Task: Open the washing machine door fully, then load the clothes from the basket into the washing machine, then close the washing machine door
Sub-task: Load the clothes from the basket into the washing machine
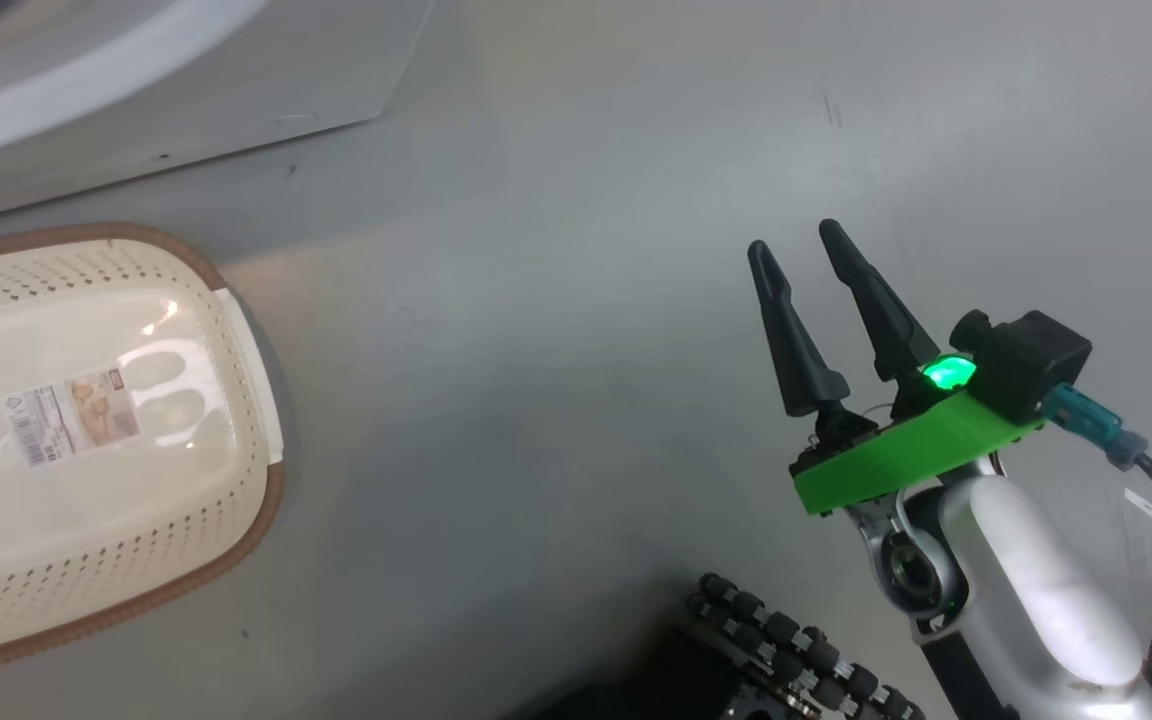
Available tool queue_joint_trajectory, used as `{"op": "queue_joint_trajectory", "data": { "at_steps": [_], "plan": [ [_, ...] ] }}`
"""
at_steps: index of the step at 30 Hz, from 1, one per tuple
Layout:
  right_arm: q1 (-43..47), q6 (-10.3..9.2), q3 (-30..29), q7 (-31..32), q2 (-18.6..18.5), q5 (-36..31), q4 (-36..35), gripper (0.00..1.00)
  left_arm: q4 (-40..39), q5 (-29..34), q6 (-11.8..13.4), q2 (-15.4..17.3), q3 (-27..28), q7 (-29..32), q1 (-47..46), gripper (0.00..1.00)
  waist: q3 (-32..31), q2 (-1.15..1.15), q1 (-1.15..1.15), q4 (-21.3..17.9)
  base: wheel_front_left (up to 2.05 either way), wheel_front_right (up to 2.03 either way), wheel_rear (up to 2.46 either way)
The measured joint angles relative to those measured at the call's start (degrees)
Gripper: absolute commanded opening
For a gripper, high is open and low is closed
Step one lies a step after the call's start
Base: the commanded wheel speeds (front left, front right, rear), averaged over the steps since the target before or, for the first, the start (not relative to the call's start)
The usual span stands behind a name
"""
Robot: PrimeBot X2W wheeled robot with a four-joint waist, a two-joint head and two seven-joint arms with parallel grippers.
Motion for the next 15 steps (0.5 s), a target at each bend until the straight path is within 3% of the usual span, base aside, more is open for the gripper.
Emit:
{"op": "queue_joint_trajectory", "data": {
  "at_steps": [7, 15],
  "plan": [
    [-0.1, 0.00, 0.4, 0.0, 0.4, 0.5, -0.2, 1.00, 4.0, -0.5, -0.8, -0.3, 2.2, -10.5, -4.2, 0.00, 2.5, 0.00, 0.00, -1.4, 0.00, 0.00, 0.00],
    [-1.3, 0.00, 0.9, 0.0, 0.5, 0.5, -0.2, 1.00, 12.4, -6.1, -0.9, -2.2, 6.2, -13.2, -4.4, 0.00, 3.3, 0.00, 0.00, -1.4, 0.00, 0.00, 0.00]
  ]
}}
